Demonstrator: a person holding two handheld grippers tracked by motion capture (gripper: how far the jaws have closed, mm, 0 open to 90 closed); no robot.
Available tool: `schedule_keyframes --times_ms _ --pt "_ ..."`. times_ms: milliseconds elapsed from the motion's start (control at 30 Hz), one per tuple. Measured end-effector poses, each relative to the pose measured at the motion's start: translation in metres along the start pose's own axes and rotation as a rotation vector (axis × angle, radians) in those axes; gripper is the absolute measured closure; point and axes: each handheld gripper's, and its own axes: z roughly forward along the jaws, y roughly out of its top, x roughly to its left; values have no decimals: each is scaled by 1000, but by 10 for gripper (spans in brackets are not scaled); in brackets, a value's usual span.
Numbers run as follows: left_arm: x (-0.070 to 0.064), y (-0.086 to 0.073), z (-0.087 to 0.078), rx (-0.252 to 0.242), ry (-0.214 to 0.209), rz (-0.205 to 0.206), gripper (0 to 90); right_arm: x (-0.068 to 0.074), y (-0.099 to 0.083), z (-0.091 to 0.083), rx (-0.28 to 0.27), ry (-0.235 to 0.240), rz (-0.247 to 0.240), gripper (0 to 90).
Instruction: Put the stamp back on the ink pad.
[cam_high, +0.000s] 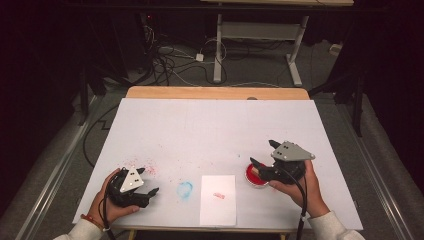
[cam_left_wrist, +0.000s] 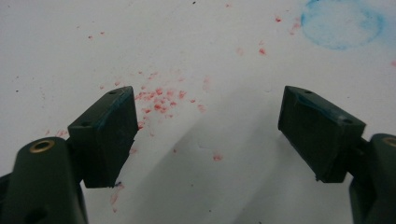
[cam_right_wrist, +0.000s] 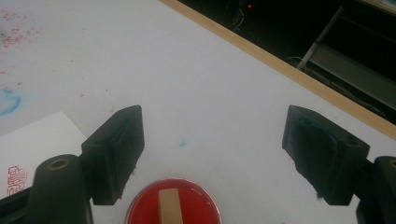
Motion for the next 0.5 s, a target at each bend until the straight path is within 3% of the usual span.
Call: schedule_keyframes --times_ms 233,400,500 --pt "0 0 0 0 -1 -1 191 0 0 -5 2 -25 -27 215" --pt "0 0 0 0 -1 -1 191 -1 1 -9 -4 -22 -14 216" --pt "0 0 0 0 -1 -1 192 -1 1 -12 -1 -35 -37 216"
